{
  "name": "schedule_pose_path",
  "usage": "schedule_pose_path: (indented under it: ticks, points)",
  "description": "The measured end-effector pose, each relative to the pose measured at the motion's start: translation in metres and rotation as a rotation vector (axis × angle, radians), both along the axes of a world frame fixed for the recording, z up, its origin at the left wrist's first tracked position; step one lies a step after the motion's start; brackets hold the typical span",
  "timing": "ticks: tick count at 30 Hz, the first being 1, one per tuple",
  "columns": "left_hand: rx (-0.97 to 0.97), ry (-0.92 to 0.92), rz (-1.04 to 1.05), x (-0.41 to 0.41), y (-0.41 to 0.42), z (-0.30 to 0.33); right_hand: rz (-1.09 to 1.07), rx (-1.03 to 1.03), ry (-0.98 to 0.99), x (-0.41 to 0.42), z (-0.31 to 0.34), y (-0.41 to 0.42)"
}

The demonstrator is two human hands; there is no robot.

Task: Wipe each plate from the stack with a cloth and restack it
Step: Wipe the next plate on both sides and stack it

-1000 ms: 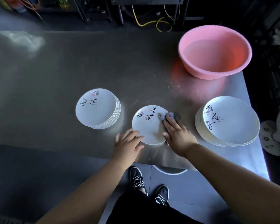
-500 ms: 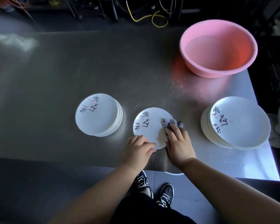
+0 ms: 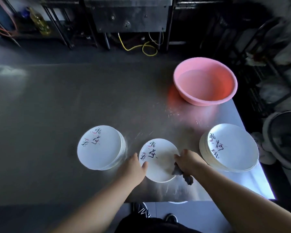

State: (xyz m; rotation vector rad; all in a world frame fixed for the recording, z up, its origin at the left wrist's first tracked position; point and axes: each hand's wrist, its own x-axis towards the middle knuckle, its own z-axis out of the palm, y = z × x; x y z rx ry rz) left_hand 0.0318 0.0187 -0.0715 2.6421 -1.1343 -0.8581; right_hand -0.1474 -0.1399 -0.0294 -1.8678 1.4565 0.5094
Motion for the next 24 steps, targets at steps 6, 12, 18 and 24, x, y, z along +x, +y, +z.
schedule_pose_path:
  ticks: [6, 12, 18, 24]
  points:
    - [0.085, 0.286, 0.061, 0.021, -0.028, 0.010, 0.029, 0.030, 0.151, 0.022, -0.013, -0.010]
    - [-0.102, 0.593, 0.407, 0.018, -0.041, 0.051, -0.194, -0.013, -0.202, 0.014, 0.021, -0.009]
    - [-0.686, 1.165, 0.872, 0.022, -0.063, 0.090, -0.374, -0.317, -0.771, -0.009, 0.063, -0.005]
    - [-0.825, 1.288, 0.676, 0.020, -0.085, 0.144, -0.164, -0.682, -0.707, -0.015, 0.103, -0.043]
